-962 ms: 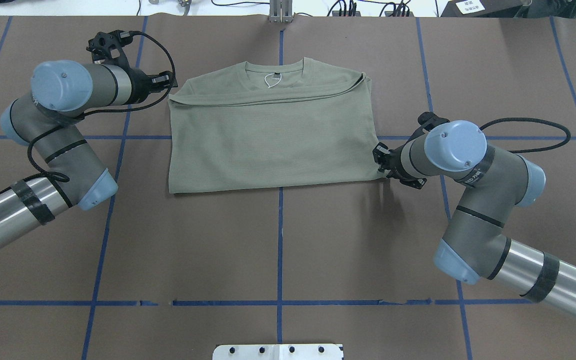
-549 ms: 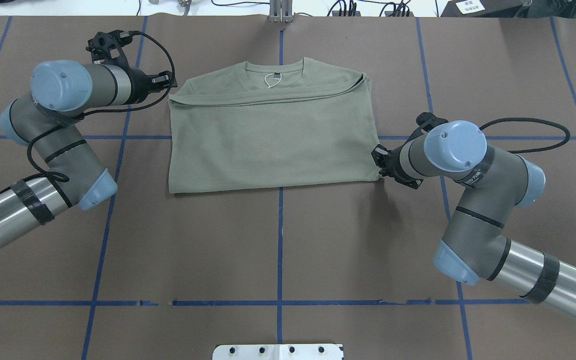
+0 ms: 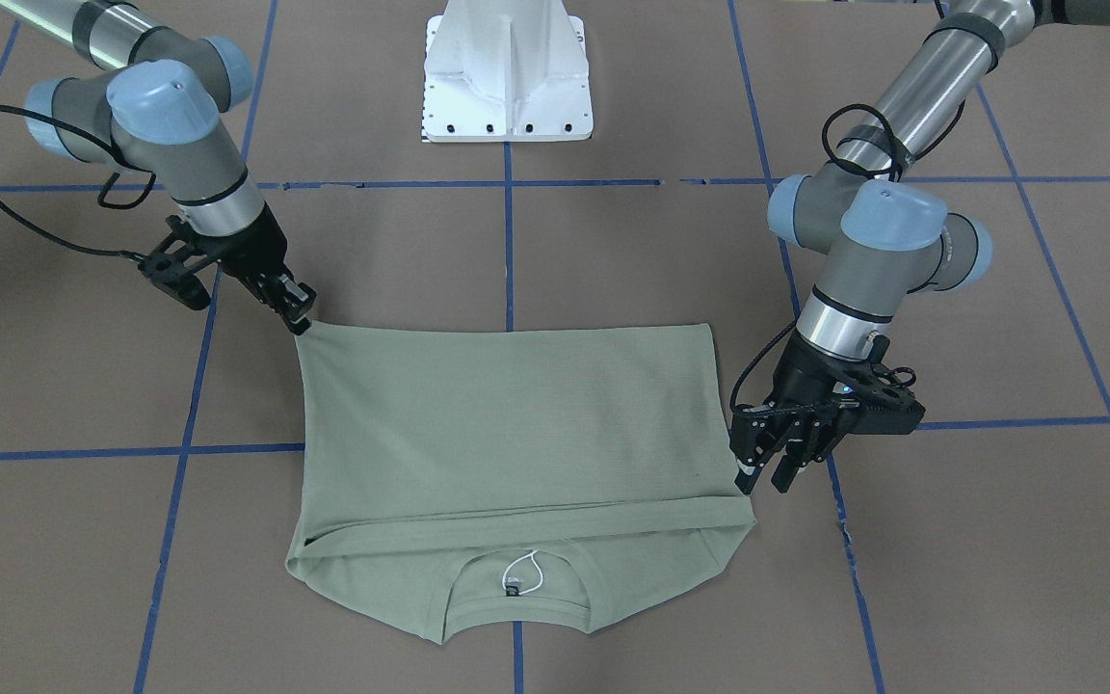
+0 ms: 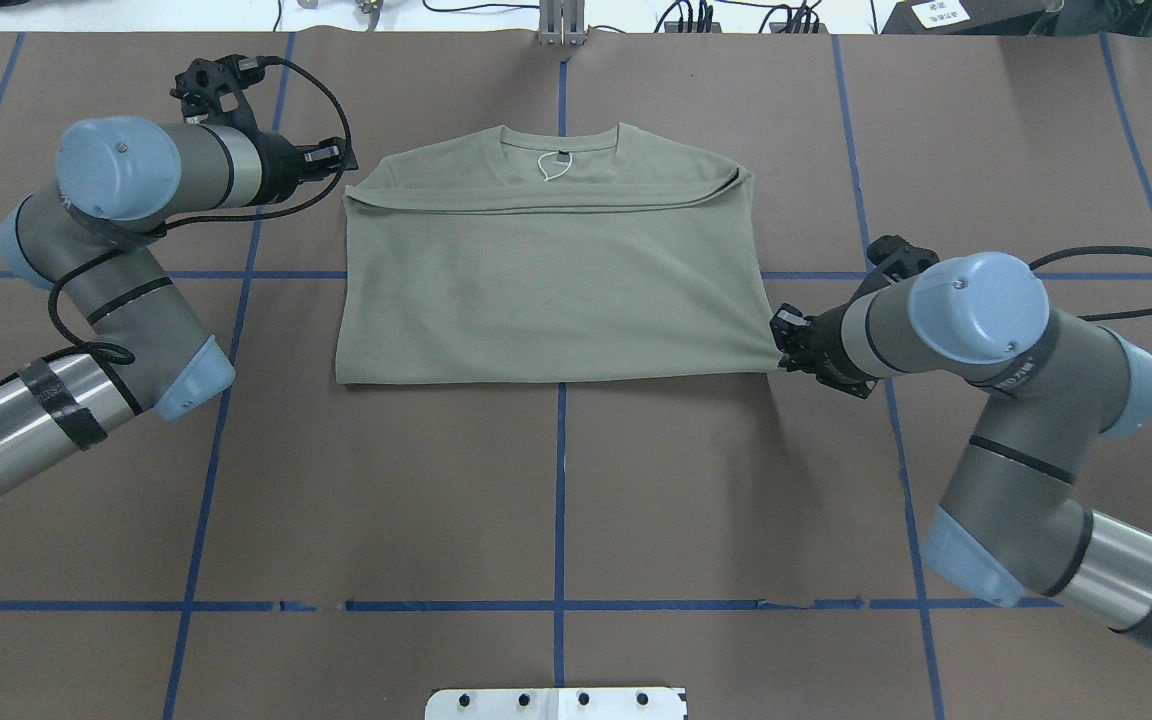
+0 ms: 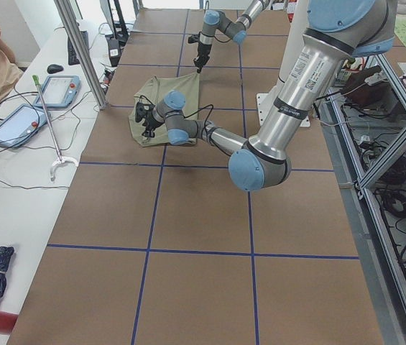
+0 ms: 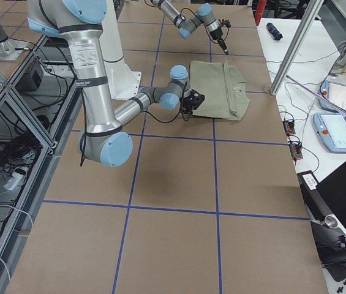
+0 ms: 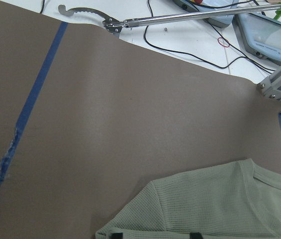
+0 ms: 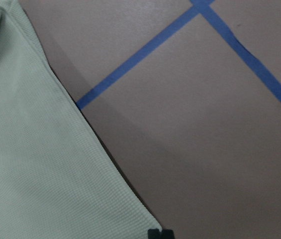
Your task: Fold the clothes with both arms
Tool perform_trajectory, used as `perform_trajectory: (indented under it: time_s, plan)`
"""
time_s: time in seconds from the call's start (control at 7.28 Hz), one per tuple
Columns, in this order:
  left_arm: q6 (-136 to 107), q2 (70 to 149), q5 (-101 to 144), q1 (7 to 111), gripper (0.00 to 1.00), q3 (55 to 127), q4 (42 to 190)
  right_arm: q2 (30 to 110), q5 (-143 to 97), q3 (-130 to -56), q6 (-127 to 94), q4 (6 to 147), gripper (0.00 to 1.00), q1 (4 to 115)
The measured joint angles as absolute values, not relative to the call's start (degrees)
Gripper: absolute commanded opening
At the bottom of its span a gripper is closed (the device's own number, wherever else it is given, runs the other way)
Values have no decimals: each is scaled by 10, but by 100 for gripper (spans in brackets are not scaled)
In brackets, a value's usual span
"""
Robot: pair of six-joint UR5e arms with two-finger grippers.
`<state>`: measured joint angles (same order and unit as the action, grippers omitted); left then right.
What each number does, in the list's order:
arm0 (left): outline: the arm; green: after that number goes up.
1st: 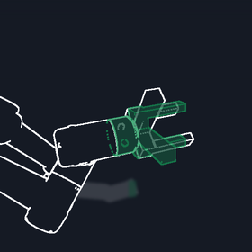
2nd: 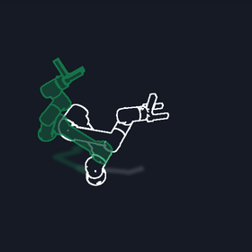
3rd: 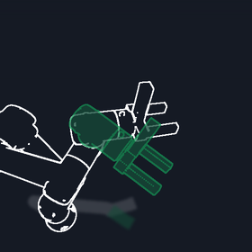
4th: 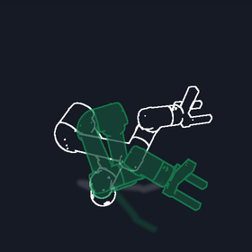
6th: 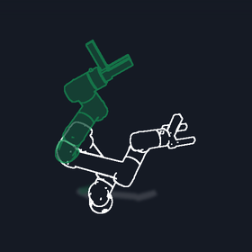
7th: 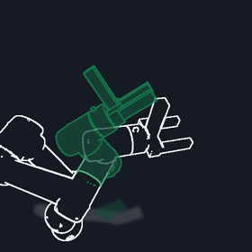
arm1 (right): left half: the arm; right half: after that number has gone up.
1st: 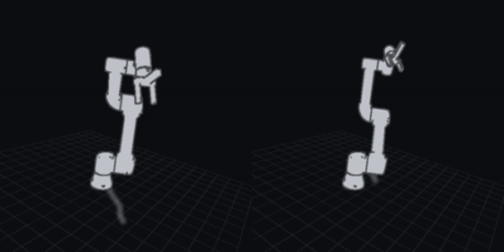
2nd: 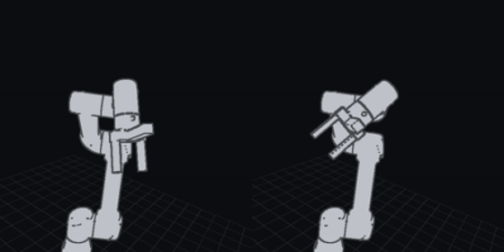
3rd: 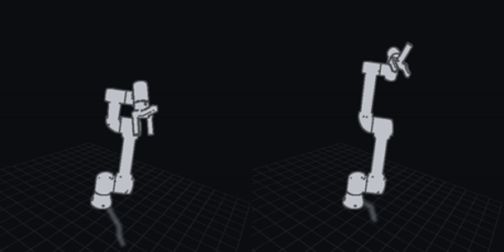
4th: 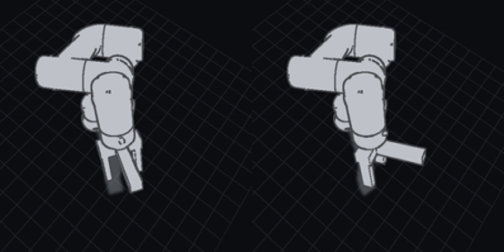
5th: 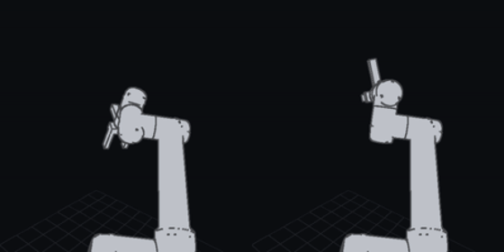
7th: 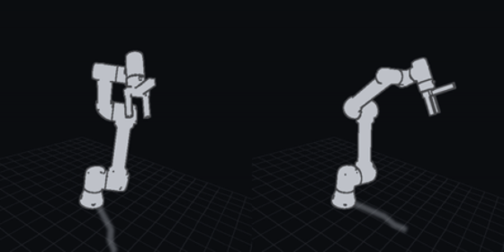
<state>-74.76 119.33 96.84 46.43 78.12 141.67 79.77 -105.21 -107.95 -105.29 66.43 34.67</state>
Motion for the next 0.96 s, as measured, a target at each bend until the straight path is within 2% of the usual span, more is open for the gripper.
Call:
perform_trajectory:
  time_s: [0.41, 0.69, 0.96]
  plan:
    - [-781, 1168, 1039, 468, 54, 868, 1417, 942, -1170, -1223, -1054, 667, 0, 321]
    - [-820, 1153, 1096, 467, 54, 923, 1415, 984, -1276, -1247, -1074, 667, 0, 304]
    - [-854, 1146, 1131, 464, 57, 943, 1416, 992, -1303, -1264, -1129, 667, 0, 255]
